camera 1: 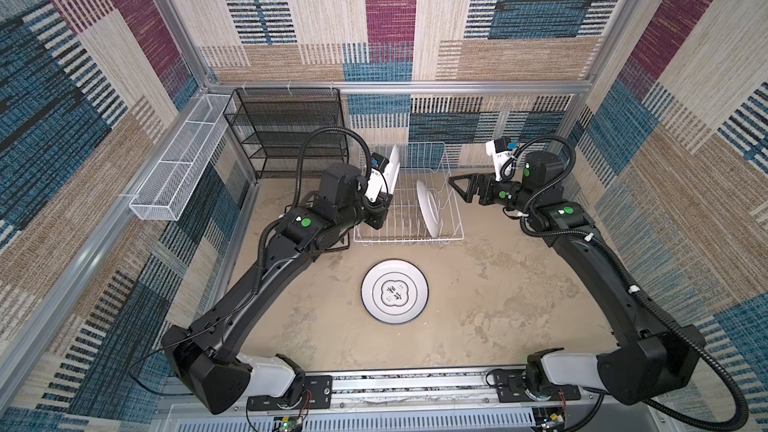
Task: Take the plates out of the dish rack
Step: 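Swing the plate toward the right gripper while right reaches to its rim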
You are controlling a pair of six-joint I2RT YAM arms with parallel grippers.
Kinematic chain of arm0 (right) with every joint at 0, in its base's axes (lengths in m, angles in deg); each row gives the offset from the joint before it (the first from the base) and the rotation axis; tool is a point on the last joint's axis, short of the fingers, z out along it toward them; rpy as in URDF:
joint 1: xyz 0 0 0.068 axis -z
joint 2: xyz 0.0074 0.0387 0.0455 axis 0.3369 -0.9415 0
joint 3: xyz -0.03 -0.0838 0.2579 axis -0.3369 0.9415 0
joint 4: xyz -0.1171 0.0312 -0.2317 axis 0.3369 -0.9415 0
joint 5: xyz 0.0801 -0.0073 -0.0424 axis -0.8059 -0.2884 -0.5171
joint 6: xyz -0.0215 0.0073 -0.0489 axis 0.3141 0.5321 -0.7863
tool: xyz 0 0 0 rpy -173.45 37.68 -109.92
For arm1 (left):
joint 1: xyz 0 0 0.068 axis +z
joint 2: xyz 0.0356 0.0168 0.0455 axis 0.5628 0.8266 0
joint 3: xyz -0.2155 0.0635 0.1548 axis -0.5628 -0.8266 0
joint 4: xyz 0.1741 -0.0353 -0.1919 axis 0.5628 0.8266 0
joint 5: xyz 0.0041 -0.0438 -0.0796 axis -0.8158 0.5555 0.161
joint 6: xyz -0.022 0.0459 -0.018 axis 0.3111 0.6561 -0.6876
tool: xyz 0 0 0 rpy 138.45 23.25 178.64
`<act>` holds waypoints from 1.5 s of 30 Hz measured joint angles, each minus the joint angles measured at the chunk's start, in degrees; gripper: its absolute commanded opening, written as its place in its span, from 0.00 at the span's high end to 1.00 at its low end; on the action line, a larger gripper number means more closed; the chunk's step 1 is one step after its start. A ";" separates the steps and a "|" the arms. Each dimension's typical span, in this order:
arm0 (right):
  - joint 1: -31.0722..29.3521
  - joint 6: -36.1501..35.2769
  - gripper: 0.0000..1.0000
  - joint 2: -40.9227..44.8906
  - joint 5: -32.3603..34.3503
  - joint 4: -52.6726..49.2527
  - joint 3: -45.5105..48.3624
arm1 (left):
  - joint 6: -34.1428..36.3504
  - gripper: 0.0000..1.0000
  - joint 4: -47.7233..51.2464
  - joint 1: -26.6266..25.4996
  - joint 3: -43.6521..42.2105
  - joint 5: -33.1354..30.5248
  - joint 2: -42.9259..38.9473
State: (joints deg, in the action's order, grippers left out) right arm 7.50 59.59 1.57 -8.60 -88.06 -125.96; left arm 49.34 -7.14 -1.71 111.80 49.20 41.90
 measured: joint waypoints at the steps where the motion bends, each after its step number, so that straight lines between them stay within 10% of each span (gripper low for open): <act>1: 0.15 0.79 0.01 -0.15 -0.76 0.35 -0.15 | 1.84 1.00 -0.15 -0.98 -0.55 -1.55 -0.15; 28: 0.52 5.46 0.07 -6.69 -7.54 0.22 -0.48 | 43.30 1.00 -16.31 -16.83 -10.97 -34.23 9.09; 45: 0.52 7.28 0.48 -13.11 -11.26 -2.91 -2.14 | 53.59 1.00 -24.57 -20.09 -12.87 -39.39 13.31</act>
State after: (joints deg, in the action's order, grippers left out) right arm 8.03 66.87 -11.55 -19.86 -90.97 -128.10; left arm 102.93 -31.71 -21.80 98.93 9.81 55.21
